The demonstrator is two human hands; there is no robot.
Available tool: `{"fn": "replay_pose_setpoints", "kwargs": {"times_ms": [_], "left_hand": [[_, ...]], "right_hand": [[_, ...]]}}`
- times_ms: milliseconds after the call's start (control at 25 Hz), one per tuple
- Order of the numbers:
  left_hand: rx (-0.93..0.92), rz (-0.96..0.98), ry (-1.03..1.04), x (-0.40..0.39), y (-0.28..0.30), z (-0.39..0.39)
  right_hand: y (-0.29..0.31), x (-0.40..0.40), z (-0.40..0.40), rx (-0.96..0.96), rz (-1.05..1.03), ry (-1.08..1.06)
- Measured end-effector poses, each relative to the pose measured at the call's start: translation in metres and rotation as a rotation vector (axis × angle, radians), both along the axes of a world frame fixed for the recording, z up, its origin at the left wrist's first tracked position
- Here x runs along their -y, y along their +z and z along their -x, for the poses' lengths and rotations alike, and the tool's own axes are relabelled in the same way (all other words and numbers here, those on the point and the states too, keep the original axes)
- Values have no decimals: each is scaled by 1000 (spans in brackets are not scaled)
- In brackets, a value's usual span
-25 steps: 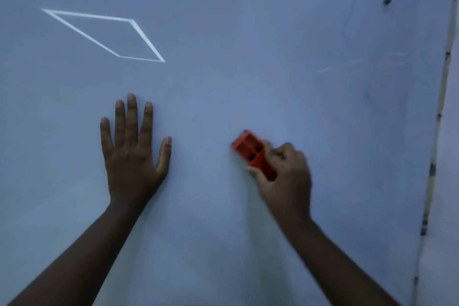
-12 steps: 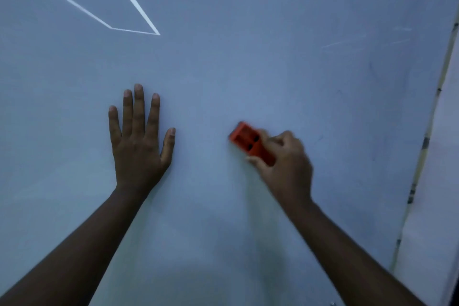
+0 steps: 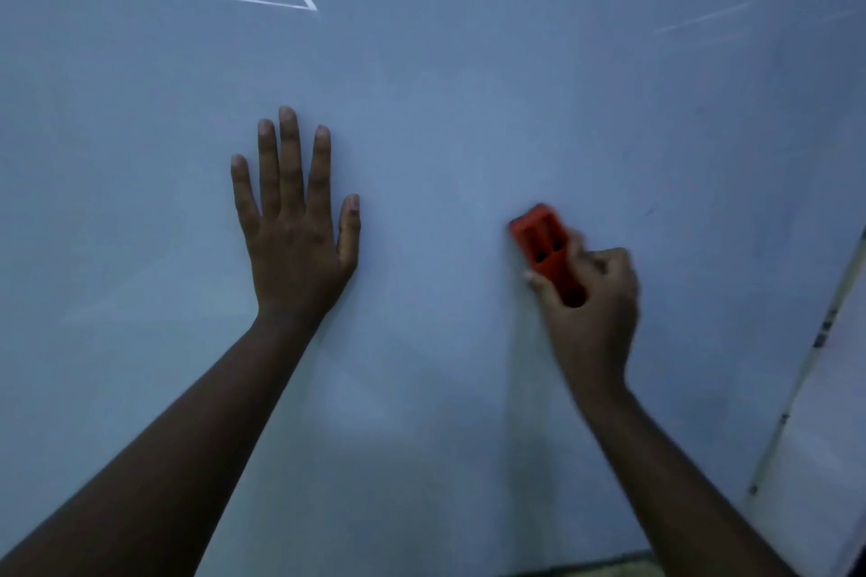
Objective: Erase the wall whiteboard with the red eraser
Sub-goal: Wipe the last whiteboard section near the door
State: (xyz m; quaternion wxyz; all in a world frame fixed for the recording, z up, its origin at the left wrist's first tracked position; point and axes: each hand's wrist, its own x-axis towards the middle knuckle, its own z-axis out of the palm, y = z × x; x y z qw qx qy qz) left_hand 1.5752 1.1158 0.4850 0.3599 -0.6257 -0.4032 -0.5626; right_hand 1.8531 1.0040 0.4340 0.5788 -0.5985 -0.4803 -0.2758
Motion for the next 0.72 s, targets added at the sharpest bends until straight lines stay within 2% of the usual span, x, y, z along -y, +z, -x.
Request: {"fn": "replay_pose_setpoints", "kwargs": {"times_ms": [160,280,400,480,600,720], "left_hand": [[31,1,-22,1,-8,-4],[40,29,-29,4,-15,-7],[43,42,-38,6,-27,-8],[46,47,-49,7,-37,-10],[83,57,-58,9,-57,-18],[169,127,-50,15,-88,-37]], "right_hand": [[-81,-8,84,400,144,11],[-116,-6,111,484,192,46],[-108,-3,101,492,217,65],[-96,-1,71,378,168,33],[-88,4,0,-2,38,-18],[-106,18,-49,-363,-32,14]]}}
